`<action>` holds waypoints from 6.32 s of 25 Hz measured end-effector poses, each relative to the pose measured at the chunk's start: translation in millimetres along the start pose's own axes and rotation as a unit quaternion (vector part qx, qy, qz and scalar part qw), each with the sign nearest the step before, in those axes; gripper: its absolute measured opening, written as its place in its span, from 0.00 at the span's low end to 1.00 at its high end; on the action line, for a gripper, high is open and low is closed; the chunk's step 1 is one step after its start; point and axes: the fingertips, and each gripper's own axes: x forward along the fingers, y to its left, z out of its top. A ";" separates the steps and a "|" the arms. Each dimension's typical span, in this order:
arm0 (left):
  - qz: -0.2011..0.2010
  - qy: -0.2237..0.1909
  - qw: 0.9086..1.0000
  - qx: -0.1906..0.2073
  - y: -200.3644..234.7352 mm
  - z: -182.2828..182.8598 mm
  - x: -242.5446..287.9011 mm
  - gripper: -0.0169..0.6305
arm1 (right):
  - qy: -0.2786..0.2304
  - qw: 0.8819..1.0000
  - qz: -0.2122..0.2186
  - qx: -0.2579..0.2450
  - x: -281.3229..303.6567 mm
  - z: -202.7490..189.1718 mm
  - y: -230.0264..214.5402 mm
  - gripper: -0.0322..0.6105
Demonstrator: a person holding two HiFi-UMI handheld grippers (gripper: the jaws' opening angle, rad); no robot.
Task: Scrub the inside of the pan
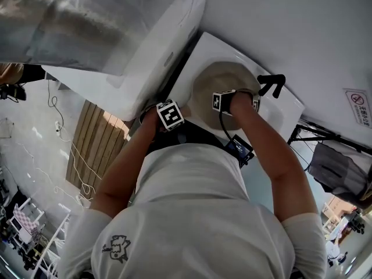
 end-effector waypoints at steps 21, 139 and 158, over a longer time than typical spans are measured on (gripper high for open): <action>-0.013 0.009 1.000 -0.017 0.0 0.5 2.3 0.29 | 0.000 0.947 -0.315 -0.060 -55.1 47.4 -130.1 0.14; -0.018 0.017 0.999 -0.036 -4.2 -1.7 7.4 0.28 | -0.441 0.865 0.231 -0.065 -79.8 142.6 64.1 0.15; -0.016 0.037 0.999 -0.022 -8.4 -5.5 8.3 0.29 | -0.217 0.974 0.000 -0.061 -9.1 85.8 -25.9 0.16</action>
